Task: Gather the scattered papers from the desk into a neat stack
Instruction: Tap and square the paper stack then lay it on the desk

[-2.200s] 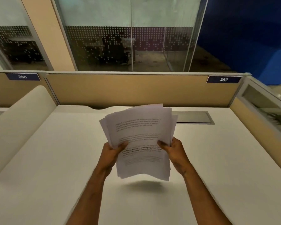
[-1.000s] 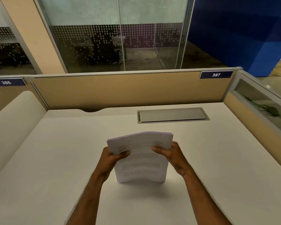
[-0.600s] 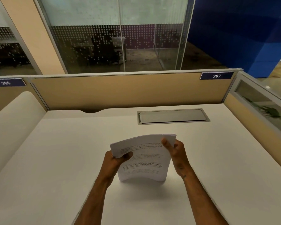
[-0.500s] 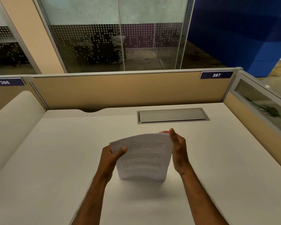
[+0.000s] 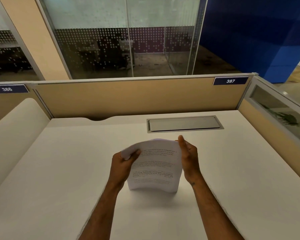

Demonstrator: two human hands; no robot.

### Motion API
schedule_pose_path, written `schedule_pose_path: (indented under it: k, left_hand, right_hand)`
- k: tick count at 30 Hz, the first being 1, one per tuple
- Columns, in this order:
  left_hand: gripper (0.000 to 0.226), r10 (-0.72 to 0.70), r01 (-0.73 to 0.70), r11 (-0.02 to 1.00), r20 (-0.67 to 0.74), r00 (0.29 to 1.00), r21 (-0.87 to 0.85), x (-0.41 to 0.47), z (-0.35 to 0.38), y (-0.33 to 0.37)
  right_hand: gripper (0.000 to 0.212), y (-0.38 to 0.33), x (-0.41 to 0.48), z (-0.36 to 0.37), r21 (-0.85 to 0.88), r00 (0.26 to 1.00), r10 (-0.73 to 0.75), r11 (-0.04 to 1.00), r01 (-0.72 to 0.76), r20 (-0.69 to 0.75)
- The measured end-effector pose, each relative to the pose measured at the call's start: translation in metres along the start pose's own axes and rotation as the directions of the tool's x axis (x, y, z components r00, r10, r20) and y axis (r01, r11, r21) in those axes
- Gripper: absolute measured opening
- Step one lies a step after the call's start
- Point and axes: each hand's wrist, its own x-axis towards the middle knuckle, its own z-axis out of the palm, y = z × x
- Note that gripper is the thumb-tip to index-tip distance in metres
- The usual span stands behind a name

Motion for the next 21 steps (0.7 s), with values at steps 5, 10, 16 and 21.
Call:
schedule_pose_path:
  k: [5, 10, 16, 21]
  left_hand:
    - [0.014, -0.064, 0.061, 0.998, -0.155, 0.986, -0.022, 0.004, -0.002, 0.006]
    - [0.018, -0.222, 0.146, 0.965, -0.389, 0.894, -0.216, 0.014, -0.017, 0.014]
    - [0.03, -0.447, 0.187, 0.833, -0.432, 0.783, -0.521, 0.003, -0.02, 0.005]
    - [0.033, -0.503, 0.242, 0.703, -0.228, 0.833, -0.669, -0.03, -0.026, -0.018]
  right_hand:
    - [0.02, 0.019, -0.005, -0.019, -0.067, 0.965, 0.122, 0.992, -0.109, 0.233]
    - [0.035, 0.045, -0.023, -0.051, -0.048, 0.876, 0.281, 0.957, -0.286, 0.392]
    - [0.027, 0.055, -0.039, -0.048, 0.476, 0.909, 0.278, 0.782, -0.402, 0.311]
    - [0.021, 0.035, -0.029, -0.035, 0.346, 0.948, 0.26, 0.886, -0.31, 0.186]
